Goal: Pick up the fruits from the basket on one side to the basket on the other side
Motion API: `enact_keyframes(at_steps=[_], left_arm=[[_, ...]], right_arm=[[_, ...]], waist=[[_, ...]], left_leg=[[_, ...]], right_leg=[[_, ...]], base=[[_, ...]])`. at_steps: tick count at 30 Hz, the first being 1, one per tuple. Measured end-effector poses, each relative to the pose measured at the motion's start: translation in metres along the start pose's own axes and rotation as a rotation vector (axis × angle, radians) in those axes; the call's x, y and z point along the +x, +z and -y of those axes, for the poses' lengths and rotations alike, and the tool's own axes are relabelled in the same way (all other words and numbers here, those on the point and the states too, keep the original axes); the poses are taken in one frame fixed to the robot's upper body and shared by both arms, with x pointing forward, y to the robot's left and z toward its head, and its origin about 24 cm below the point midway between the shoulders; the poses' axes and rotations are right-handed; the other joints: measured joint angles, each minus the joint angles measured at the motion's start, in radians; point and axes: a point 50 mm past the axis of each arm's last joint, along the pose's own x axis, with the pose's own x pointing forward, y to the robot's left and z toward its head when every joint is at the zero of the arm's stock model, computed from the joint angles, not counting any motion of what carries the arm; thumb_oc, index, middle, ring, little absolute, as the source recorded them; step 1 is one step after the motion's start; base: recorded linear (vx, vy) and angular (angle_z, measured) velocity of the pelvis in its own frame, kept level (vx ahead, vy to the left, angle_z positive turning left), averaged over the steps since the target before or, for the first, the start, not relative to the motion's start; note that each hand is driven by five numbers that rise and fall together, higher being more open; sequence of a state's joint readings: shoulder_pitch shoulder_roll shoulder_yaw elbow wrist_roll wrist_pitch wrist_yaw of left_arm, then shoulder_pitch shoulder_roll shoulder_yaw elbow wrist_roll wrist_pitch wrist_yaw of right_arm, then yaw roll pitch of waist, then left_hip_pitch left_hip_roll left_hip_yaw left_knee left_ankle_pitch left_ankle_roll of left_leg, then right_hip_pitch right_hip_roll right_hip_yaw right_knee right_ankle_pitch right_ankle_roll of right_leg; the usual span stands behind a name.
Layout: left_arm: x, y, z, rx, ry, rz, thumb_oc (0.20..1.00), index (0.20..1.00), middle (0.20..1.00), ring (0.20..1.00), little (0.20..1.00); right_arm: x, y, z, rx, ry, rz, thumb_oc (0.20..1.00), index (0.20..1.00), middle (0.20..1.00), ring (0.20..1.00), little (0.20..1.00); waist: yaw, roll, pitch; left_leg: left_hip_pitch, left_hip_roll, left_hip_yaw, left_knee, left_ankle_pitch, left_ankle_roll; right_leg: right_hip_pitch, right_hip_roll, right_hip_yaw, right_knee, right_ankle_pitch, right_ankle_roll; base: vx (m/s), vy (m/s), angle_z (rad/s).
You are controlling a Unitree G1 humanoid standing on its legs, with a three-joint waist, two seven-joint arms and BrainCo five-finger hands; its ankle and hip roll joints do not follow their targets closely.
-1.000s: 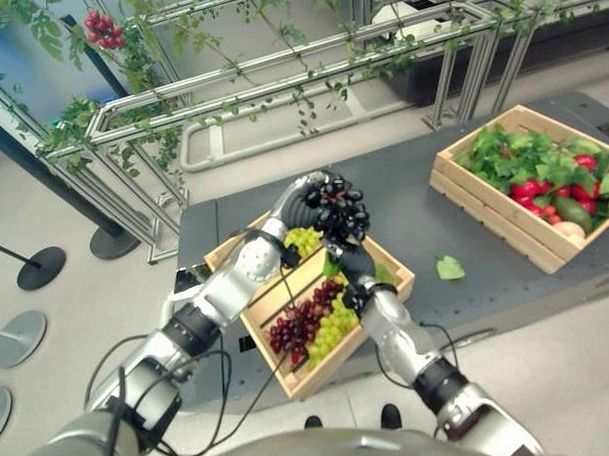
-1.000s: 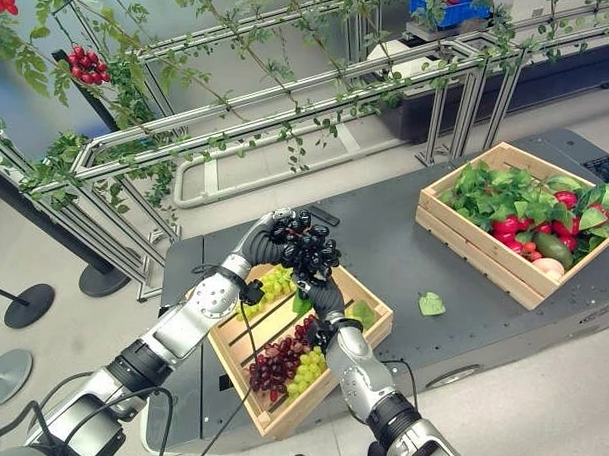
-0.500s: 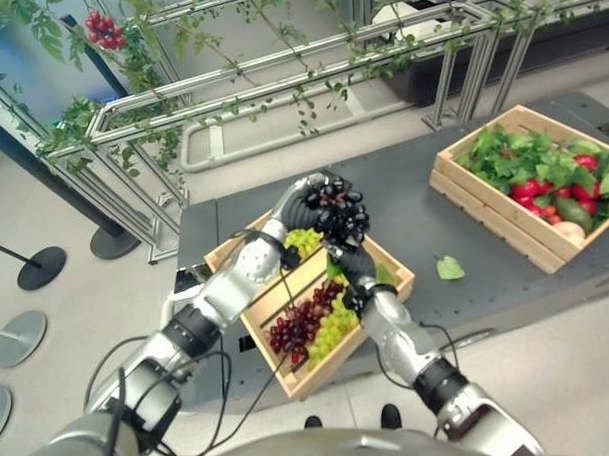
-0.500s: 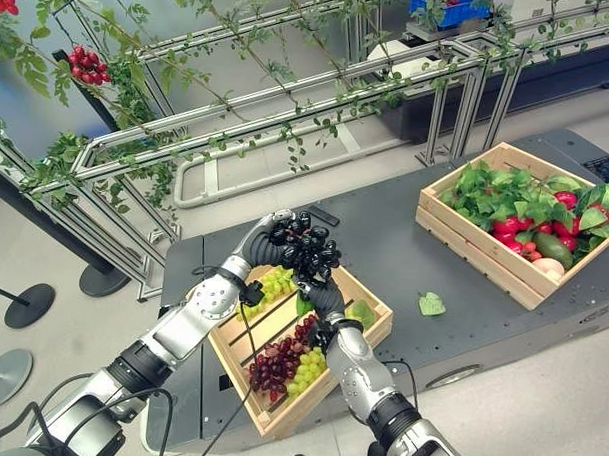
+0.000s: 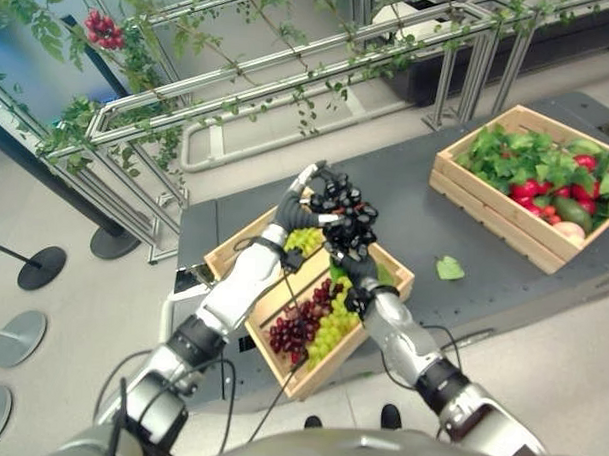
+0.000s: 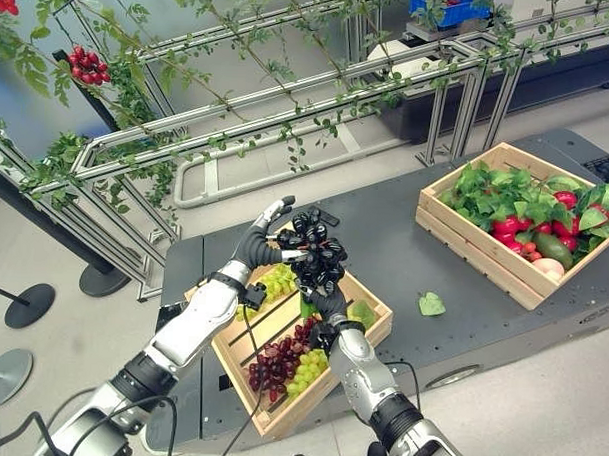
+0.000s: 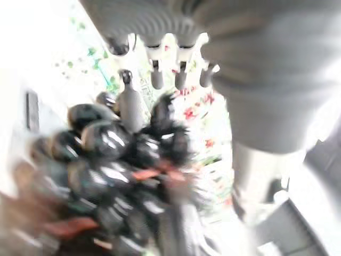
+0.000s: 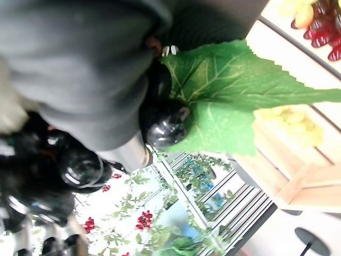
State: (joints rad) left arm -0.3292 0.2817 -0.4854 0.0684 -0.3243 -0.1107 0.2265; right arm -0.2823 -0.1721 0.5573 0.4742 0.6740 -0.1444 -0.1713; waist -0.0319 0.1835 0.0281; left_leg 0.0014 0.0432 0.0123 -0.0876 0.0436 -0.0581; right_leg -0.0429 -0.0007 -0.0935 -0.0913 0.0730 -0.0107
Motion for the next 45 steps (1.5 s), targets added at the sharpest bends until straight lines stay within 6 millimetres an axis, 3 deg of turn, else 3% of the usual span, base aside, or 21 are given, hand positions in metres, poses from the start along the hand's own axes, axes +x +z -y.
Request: enact_keyframes(at_steps=[4,10,19,27,28,30,32,35,37,39,42,43,44,45], left_arm=[[-0.012,-0.003,-0.001,-0.165,0.037,-0.018,1.000,1.000,1.000,1.000,1.000],[-0.026,-0.010,-0.012,-0.293,0.118,-0.028,1.000,1.000,1.000,1.000,1.000],[-0.050,-0.022,-0.034,-0.319,0.222,-0.050,1.000,1.000,1.000,1.000,1.000],[-0.060,-0.026,-0.047,-0.315,0.280,-0.059,1.000,1.000,1.000,1.000,1.000],[-0.061,-0.026,-0.048,-0.308,0.285,-0.055,1.000,1.000,1.000,1.000,1.000],[-0.068,-0.030,-0.055,-0.297,0.320,-0.068,1.000,1.000,1.000,1.000,1.000],[-0.071,-0.031,-0.062,-0.290,0.345,-0.067,1.000,1.000,1.000,1.000,1.000],[-0.069,-0.031,-0.062,-0.295,0.339,-0.059,1.000,1.000,1.000,1.000,1.000],[-0.070,-0.031,-0.065,-0.289,0.344,-0.056,1.000,1.000,1.000,1.000,1.000],[-0.076,-0.035,-0.070,-0.275,0.358,-0.079,1.000,1.000,1.000,1.000,1.000],[-0.084,-0.041,-0.079,-0.261,0.395,-0.106,1.000,1.000,1.000,1.000,1.000],[-0.084,-0.041,-0.078,-0.260,0.387,-0.105,1.000,1.000,1.000,1.000,1.000],[-0.084,-0.041,-0.078,-0.260,0.383,-0.106,1.000,1.000,1.000,1.000,1.000],[-0.083,-0.040,-0.078,-0.253,0.375,-0.102,1.000,1.000,1.000,1.000,1.000]], right_arm=[[0.000,0.001,0.004,-0.052,-0.017,0.009,0.200,0.200,0.200,0.200,0.200],[-0.003,0.011,0.030,-0.154,-0.092,0.038,0.200,0.200,0.200,0.200,0.200],[-0.022,0.038,0.078,-0.312,-0.238,0.139,0.200,0.200,0.200,0.200,0.200],[-0.036,0.051,0.095,-0.331,-0.311,0.201,0.200,0.200,0.200,0.200,0.200],[-0.038,0.053,0.095,-0.337,-0.311,0.211,0.200,0.200,0.200,0.200,0.200],[-0.038,0.060,0.090,-0.352,-0.285,0.245,0.200,0.200,0.200,0.200,0.200],[-0.037,0.064,0.087,-0.359,-0.261,0.259,0.200,0.200,0.200,0.200,0.200],[-0.051,0.072,0.097,-0.355,-0.289,0.296,0.200,0.200,0.200,0.200,0.200],[-0.060,0.071,0.108,-0.350,-0.326,0.292,0.200,0.200,0.200,0.200,0.200],[-0.070,0.071,0.109,-0.340,-0.323,0.307,0.200,0.200,0.200,0.200,0.200],[-0.074,0.066,0.104,-0.324,-0.293,0.304,0.200,0.200,0.200,0.200,0.200],[-0.078,0.061,0.106,-0.319,-0.296,0.285,0.200,0.200,0.200,0.200,0.200],[-0.080,0.057,0.107,-0.318,-0.297,0.273,0.200,0.200,0.200,0.200,0.200],[-0.086,0.051,0.109,-0.303,-0.311,0.255,0.200,0.200,0.200,0.200,0.200]], waist=[[-0.002,-0.002,0.001],[-0.001,-0.010,0.008],[-0.002,-0.036,0.030],[-0.008,-0.059,0.049],[0.001,-0.066,0.054],[0.027,-0.080,0.063],[0.046,-0.119,0.091],[0.004,-0.107,0.090],[-0.014,-0.135,0.104],[0.002,-0.151,0.103],[-0.006,-0.167,0.110],[-0.034,-0.188,0.110],[-0.036,-0.192,0.111],[-0.042,-0.219,0.113]], left_leg=[[-0.001,0.001,-0.001,0.000,0.000,0.000],[-0.002,0.001,-0.002,0.000,0.000,0.000],[-0.004,0.000,-0.010,0.000,0.000,0.000],[-0.001,-0.005,-0.009,0.000,-0.001,0.001],[0.003,-0.017,-0.022,0.001,-0.004,0.003],[0.006,-0.055,-0.117,0.021,-0.025,0.026],[-0.010,-0.097,-0.185,0.090,-0.041,0.046],[-0.006,-0.093,-0.200,0.084,-0.088,0.048],[0.009,-0.114,-0.170,0.066,-0.082,0.067],[0.011,-0.129,-0.107,0.060,-0.083,0.090],[0.029,-0.153,-0.049,0.049,-0.082,0.114],[0.030,-0.170,-0.029,0.048,-0.085,0.121],[0.031,-0.173,-0.019,0.044,-0.082,0.129],[0.030,-0.180,0.031,0.052,-0.083,0.134]], right_leg=[[0.000,0.001,-0.001,0.000,-0.001,0.000],[-0.001,0.002,-0.001,0.000,-0.002,0.000],[0.000,0.000,-0.006,0.000,-0.005,0.003],[-0.005,0.001,0.003,0.000,-0.003,0.005],[-0.019,0.002,0.029,0.004,-0.002,0.003],[-0.061,0.003,0.104,0.030,0.010,0.007],[-0.089,-0.020,0.176,0.071,0.012,0.020],[-0.097,-0.020,0.179,0.065,0.017,0.049],[-0.104,-0.036,0.200,0.067,0.029,0.069],[-0.141,-0.044,0.263,0.083,0.048,0.086],[-0.164,-0.070,0.276,0.085,0.067,0.111],[-0.175,-0.077,0.278,0.086,0.073,0.120],[-0.178,-0.083,0.279,0.085,0.070,0.129],[-0.201,-0.096,0.272,0.081,0.069,0.132]], base=[[0.00,0.000,0.00],[0.00,0.000,0.00],[0.00,0.003,0.01],[-0.02,0.023,-0.04],[-0.04,0.053,-0.46],[-0.04,0.047,-0.96],[-0.03,0.119,-1.16],[-0.01,0.138,-0.36],[-0.05,0.232,-0.35],[-0.07,0.209,-0.88],[-0.08,0.123,-0.99],[-0.09,0.076,-0.50],[-0.11,0.056,-0.65],[-0.10,0.053,-0.66]])
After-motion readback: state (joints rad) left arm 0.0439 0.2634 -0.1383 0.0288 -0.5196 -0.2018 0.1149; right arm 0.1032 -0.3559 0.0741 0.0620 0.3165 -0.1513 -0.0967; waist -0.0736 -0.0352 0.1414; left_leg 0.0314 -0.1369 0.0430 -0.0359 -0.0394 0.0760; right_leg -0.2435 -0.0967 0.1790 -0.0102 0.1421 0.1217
